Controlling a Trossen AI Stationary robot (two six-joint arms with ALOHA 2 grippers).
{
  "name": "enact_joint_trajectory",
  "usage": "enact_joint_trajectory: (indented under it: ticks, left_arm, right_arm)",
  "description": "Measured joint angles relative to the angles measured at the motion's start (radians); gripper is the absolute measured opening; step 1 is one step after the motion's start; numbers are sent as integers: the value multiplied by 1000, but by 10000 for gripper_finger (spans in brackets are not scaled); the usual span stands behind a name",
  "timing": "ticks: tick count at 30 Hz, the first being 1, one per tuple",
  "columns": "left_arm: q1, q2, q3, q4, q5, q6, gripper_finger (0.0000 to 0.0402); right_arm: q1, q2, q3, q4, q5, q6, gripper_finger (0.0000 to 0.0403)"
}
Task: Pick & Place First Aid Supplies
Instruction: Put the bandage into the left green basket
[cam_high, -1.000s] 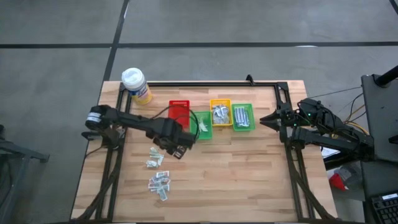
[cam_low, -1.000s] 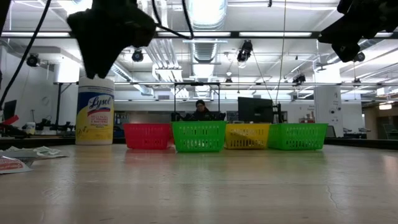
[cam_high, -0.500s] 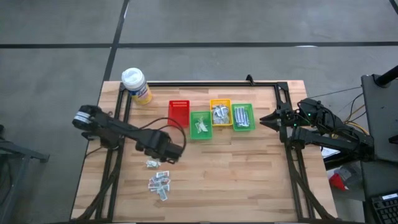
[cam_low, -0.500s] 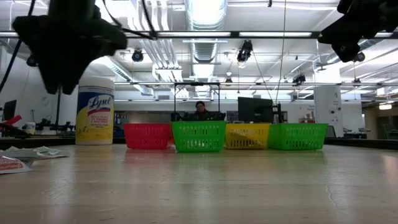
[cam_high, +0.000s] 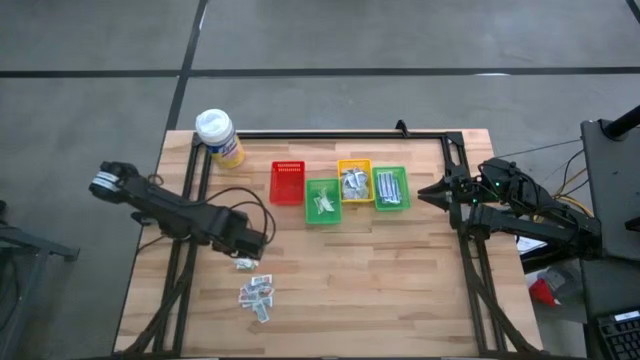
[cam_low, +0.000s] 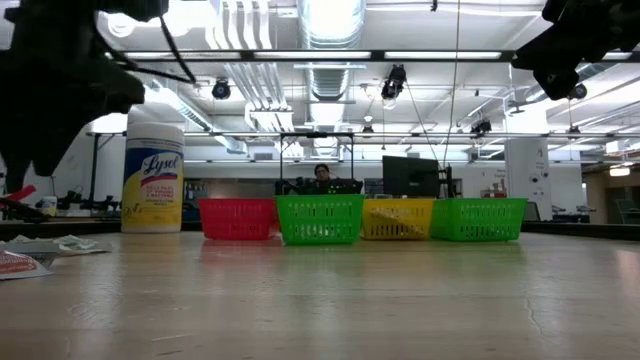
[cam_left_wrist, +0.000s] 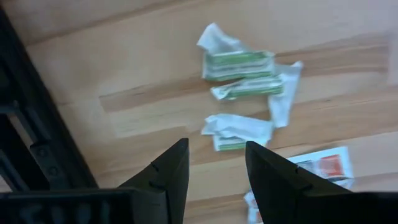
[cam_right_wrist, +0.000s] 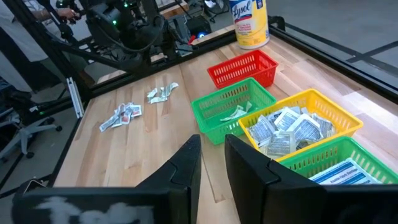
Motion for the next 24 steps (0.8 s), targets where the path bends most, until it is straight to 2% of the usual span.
enact_joint_trajectory:
  ticks: [14,24]
  left_arm:
    - [-26,-35,-203,246,26,-5,154]
    - [-26,-35,-279,315,90,-23,154]
  right_arm:
    - [0,0,0,0,0,0,86]
    - [0,0,0,0,0,0,72]
